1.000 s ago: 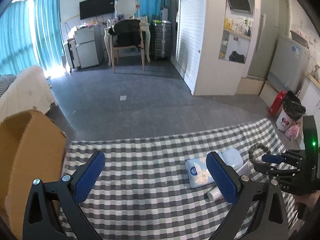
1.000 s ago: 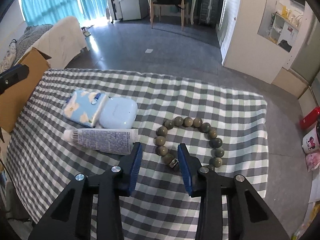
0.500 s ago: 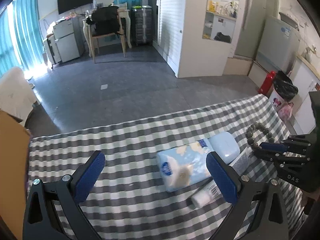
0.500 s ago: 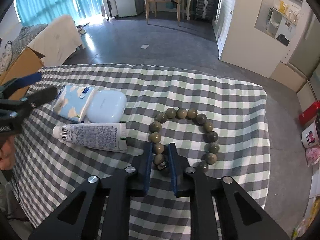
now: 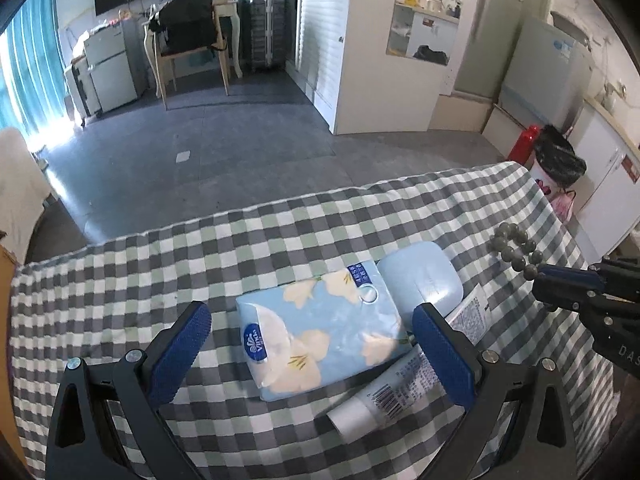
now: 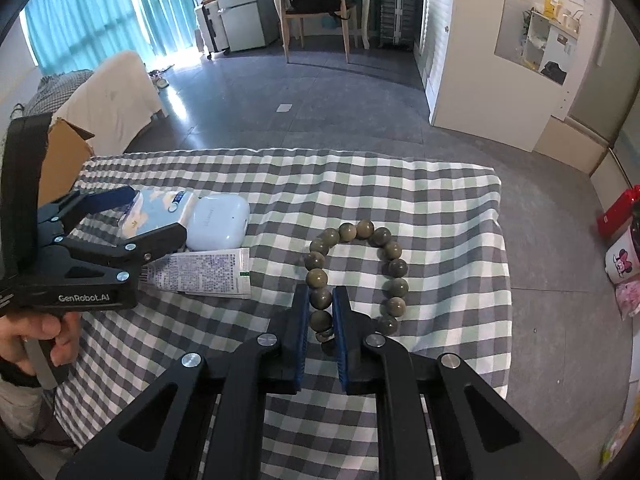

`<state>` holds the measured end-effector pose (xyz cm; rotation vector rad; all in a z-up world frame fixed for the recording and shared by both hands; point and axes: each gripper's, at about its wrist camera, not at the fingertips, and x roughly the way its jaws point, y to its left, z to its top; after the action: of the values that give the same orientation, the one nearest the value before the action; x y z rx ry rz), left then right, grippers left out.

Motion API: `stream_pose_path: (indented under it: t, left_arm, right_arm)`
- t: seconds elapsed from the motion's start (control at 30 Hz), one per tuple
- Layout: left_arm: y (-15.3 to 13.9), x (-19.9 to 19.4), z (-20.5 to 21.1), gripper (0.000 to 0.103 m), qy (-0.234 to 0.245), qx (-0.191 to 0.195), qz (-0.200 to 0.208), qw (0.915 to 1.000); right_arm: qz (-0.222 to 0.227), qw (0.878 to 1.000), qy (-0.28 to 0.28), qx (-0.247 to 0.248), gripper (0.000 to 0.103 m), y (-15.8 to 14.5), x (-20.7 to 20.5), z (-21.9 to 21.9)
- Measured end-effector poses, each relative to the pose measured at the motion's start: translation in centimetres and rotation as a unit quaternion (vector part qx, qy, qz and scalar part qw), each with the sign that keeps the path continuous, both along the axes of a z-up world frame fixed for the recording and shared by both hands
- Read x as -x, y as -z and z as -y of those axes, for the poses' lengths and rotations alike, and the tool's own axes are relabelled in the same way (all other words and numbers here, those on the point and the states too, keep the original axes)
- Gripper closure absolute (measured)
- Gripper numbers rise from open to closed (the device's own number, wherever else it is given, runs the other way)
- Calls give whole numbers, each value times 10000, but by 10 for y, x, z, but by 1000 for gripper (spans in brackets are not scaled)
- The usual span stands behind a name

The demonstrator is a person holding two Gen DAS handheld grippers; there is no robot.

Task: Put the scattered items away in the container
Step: 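Grasp the bead bracelet with the right gripper while the left gripper grasps the blue tissue pack, then carry tissue pack and bracelet to the box and release both inside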

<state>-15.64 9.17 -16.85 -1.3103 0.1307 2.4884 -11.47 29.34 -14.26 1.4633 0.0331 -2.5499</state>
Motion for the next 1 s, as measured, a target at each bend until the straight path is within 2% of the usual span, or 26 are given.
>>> stream_pose_path:
  t: [0.07, 0.1, 0.4, 0.57, 0.73, 1.0]
  left_arm:
    - [0, 1, 2, 17, -43, -89, 91, 9999]
    - [1, 1, 2, 21, -70, -9, 100, 9999]
    - [9, 0, -11, 21, -47, 385, -33, 9992]
    - [3, 2, -4, 26, -127, 154, 56, 9998]
    - [-16, -5, 10, 27, -245, 58, -108, 9996]
    - [-69, -23, 42, 27, -453, -101, -616, 9970]
  right_arm:
    - [-20, 10000, 2, 11, 92, -1, 1, -1]
    - [-24, 10000, -1, 14, 92, -1, 1, 0]
    - [-96, 10000, -14, 18, 92, -9, 2, 7]
    - [-195, 9998, -3, 17, 92, -17, 2, 10]
    - [-331, 9994, -23, 6, 92, -29, 0, 15]
    - [-613, 9980, -141, -1, 92, -52, -10, 32]
